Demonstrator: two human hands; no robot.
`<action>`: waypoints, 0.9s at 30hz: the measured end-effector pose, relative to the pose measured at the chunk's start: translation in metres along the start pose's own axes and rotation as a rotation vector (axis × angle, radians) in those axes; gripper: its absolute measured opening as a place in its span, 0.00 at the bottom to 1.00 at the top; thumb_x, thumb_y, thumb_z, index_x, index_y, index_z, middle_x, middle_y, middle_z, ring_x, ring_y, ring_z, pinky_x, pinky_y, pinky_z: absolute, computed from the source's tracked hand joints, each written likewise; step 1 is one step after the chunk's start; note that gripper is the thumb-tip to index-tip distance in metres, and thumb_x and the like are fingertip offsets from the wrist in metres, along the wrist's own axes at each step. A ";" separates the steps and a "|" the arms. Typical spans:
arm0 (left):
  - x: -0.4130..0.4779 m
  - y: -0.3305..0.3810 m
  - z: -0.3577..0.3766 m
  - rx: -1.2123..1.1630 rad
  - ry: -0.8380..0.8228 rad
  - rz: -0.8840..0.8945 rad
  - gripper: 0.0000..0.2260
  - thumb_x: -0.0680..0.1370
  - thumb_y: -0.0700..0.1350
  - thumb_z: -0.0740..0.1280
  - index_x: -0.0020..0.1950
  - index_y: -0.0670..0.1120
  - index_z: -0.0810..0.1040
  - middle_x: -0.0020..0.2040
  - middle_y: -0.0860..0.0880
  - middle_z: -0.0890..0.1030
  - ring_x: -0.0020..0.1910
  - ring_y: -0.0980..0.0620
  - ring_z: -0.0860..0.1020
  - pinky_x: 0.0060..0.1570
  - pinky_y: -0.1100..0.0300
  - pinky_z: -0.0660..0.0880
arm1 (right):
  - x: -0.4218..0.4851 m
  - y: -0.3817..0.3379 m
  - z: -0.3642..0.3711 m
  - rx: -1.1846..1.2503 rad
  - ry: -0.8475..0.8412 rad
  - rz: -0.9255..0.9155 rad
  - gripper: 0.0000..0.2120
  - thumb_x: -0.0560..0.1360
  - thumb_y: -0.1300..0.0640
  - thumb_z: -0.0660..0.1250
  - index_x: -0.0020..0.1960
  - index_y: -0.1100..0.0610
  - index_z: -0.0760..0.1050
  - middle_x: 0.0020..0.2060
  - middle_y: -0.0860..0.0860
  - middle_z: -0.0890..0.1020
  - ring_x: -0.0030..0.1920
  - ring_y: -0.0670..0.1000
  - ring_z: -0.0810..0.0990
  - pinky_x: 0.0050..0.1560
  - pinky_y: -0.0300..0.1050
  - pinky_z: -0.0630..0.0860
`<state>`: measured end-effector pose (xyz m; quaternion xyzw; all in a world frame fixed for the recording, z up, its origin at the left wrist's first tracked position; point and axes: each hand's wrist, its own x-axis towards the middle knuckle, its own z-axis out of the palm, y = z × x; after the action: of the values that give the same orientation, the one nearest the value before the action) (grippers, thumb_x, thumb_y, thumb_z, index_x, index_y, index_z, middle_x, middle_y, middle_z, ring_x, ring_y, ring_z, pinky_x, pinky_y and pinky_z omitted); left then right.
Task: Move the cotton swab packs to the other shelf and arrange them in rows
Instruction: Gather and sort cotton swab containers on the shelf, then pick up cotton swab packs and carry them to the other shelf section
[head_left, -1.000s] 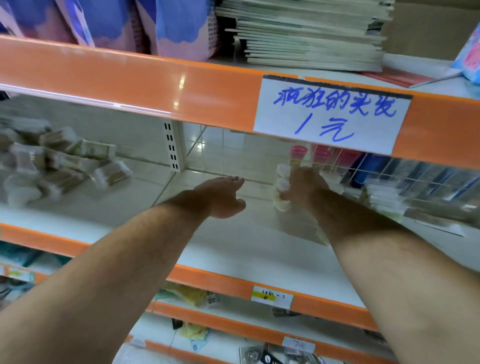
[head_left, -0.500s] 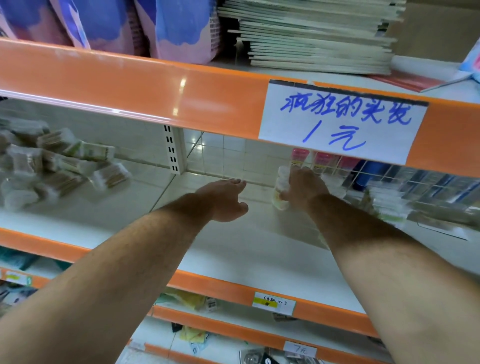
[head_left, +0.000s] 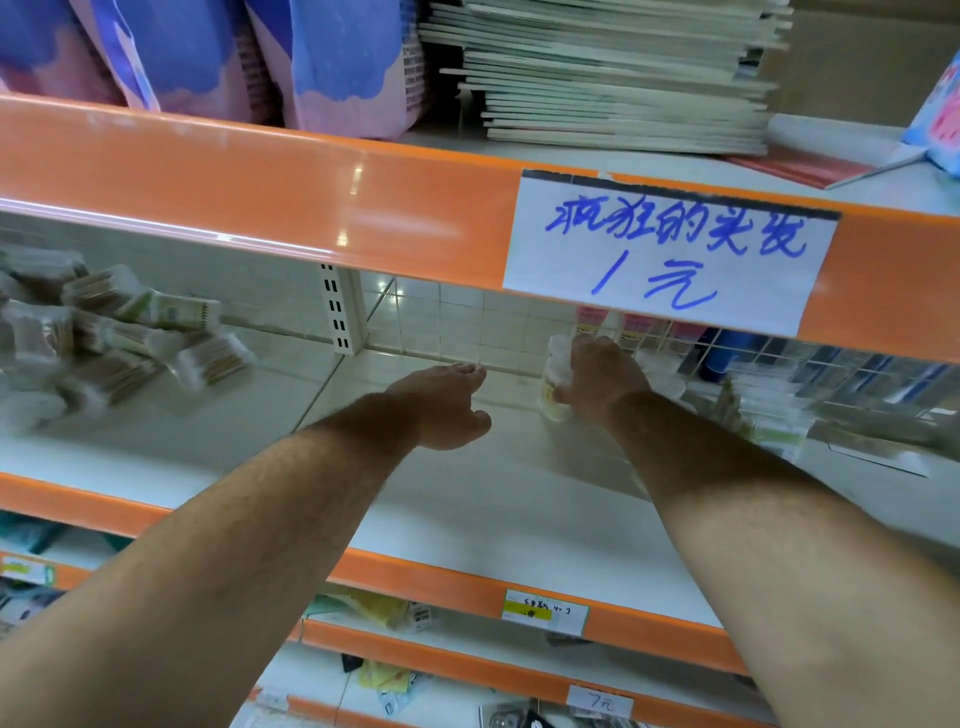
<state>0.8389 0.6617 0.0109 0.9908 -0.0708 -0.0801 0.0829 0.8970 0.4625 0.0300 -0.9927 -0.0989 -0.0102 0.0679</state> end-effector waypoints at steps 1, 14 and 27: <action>-0.001 0.000 0.000 -0.002 -0.004 -0.004 0.33 0.78 0.56 0.59 0.81 0.50 0.52 0.81 0.54 0.53 0.79 0.53 0.54 0.74 0.55 0.56 | -0.001 0.000 0.000 0.011 -0.013 0.006 0.25 0.70 0.52 0.74 0.63 0.60 0.71 0.58 0.59 0.78 0.56 0.58 0.80 0.53 0.46 0.75; -0.002 0.040 -0.032 0.079 0.024 0.147 0.29 0.83 0.52 0.52 0.81 0.45 0.45 0.81 0.46 0.48 0.80 0.49 0.48 0.78 0.53 0.48 | -0.059 -0.007 -0.041 -0.124 -0.154 -0.034 0.33 0.81 0.37 0.52 0.78 0.57 0.55 0.77 0.56 0.61 0.75 0.56 0.63 0.72 0.50 0.62; -0.084 0.030 -0.048 0.092 0.081 0.104 0.31 0.81 0.58 0.48 0.81 0.48 0.43 0.81 0.48 0.46 0.80 0.49 0.48 0.78 0.49 0.50 | -0.131 -0.037 -0.069 -0.130 -0.232 -0.018 0.33 0.80 0.34 0.44 0.80 0.47 0.45 0.79 0.48 0.46 0.79 0.53 0.49 0.77 0.54 0.52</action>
<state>0.7609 0.6529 0.0751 0.9910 -0.1225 -0.0321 0.0443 0.7608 0.4637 0.0986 -0.9886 -0.1141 0.0979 -0.0087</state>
